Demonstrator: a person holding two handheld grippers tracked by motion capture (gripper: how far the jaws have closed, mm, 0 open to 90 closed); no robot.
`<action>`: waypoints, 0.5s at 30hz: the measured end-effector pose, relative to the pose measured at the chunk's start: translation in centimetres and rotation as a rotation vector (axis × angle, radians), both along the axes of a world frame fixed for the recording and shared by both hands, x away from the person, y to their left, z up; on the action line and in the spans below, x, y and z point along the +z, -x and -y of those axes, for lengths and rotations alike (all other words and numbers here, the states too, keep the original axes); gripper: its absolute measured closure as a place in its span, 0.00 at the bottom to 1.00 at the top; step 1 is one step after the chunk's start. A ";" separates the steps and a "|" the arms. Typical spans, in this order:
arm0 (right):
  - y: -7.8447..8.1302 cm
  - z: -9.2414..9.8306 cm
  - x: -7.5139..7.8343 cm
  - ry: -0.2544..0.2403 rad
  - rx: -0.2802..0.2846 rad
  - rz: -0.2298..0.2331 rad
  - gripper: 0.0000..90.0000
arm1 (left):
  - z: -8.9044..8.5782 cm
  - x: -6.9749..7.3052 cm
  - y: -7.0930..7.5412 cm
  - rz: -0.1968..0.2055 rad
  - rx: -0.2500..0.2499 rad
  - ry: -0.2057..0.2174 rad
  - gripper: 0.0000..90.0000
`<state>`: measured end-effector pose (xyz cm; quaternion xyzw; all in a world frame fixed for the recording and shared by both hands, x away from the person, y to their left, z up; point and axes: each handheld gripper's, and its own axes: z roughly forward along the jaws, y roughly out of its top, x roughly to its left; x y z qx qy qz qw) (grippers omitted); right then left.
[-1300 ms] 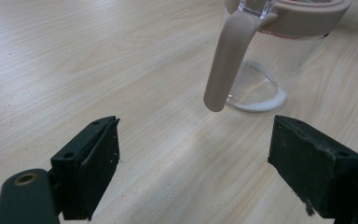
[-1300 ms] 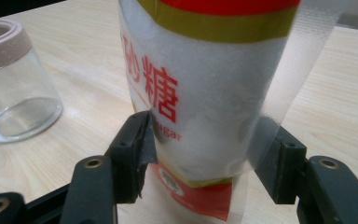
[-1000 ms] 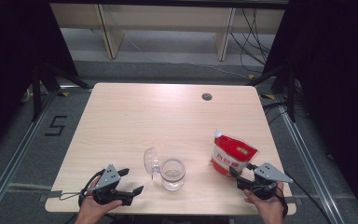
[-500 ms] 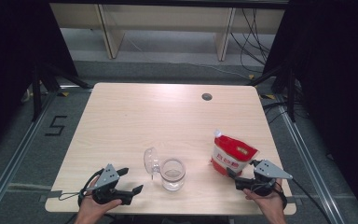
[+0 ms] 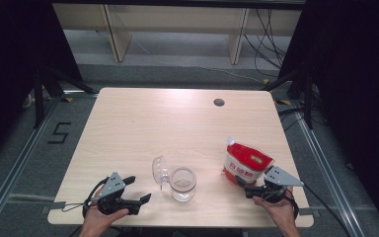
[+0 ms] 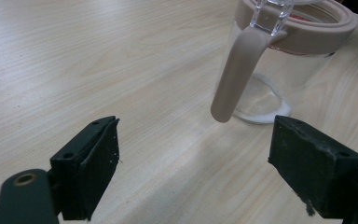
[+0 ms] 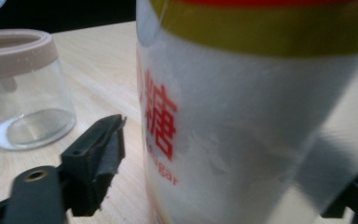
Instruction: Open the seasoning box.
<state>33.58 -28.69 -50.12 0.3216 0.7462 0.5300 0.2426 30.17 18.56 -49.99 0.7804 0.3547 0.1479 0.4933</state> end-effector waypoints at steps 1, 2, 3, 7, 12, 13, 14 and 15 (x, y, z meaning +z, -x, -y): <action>0.0 -0.1 0.0 -0.005 -0.004 0.001 0.22 | 0.1 0.0 0.0 -0.011 0.008 0.005 0.17; -0.1 -0.2 -0.1 -0.009 -0.006 0.022 0.22 | 0.2 0.0 0.0 -0.010 0.011 0.005 0.17; -0.1 -0.2 -0.1 -0.014 0.003 0.014 0.23 | 0.2 0.0 0.0 -0.009 0.001 0.002 0.17; -0.5 0.0 -0.3 -0.009 -0.011 0.022 0.23 | 0.3 0.0 -0.1 -0.002 -0.007 -0.012 0.17; -0.8 -0.2 -0.6 -0.014 0.009 0.033 0.24 | 0.4 0.0 0.0 0.002 -0.017 -0.021 0.17; -0.8 -0.3 -0.6 -0.016 0.001 0.034 0.25 | 0.4 0.0 0.0 -0.003 -0.010 -0.020 0.17; -0.8 -0.3 -0.6 -0.019 0.006 0.022 0.25 | 0.4 0.0 0.1 -0.003 -0.011 -0.027 0.17; -0.9 -0.2 -0.7 -0.029 0.036 0.016 0.25 | 0.4 -0.1 0.0 -0.003 -0.017 -0.018 0.17</action>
